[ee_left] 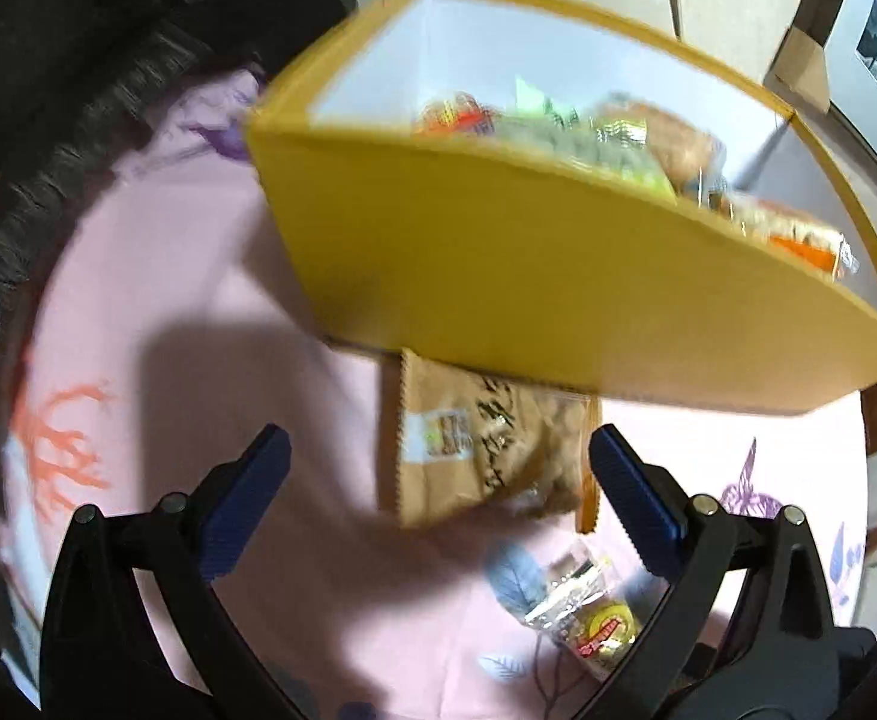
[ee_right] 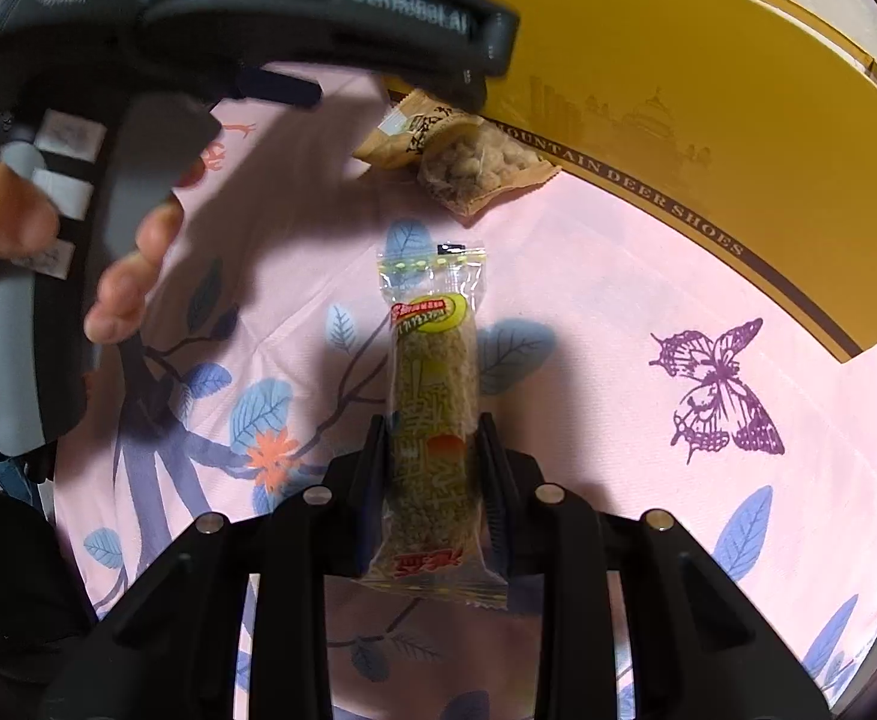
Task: Organize snacks
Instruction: 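Grasp the brown peanut bag with the left gripper while the right grasps the long peanut bar, then carry both held snacks into the yellow box and open both grippers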
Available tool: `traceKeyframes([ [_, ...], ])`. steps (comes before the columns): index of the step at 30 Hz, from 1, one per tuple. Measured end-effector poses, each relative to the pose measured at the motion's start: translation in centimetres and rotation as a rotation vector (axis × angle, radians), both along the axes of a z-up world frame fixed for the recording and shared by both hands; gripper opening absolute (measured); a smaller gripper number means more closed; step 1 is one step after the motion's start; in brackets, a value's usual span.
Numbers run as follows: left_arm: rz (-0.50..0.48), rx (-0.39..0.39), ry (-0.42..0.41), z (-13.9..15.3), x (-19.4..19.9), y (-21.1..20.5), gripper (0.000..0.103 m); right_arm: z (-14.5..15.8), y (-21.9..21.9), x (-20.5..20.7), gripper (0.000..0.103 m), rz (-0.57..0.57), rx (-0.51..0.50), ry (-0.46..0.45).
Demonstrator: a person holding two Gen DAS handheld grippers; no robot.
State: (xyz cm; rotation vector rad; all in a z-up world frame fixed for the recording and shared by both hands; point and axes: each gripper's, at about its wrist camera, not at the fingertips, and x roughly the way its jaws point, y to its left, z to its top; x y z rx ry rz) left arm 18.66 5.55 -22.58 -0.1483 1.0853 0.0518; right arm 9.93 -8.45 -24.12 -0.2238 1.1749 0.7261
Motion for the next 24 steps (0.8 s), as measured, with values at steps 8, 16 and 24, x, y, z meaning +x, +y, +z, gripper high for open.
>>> traceKeyframes([
  [8, -0.111, 0.013, 0.117, -3.0, 3.2, -2.8, 0.101, 0.2, -0.1, -0.2, 0.030, 0.000, -0.002, 0.003],
  [16, -0.141, 0.022, 0.061, -2.9, 2.5, -2.7, 0.075, 0.0, 0.3, -0.1, 0.030, -0.017, 0.005, 0.004],
  [24, -0.125, -0.019, 0.029, -1.6, -0.6, -0.9, 0.061, 1.3, 0.0, -0.7, 0.029, -0.049, -0.008, -0.051],
])
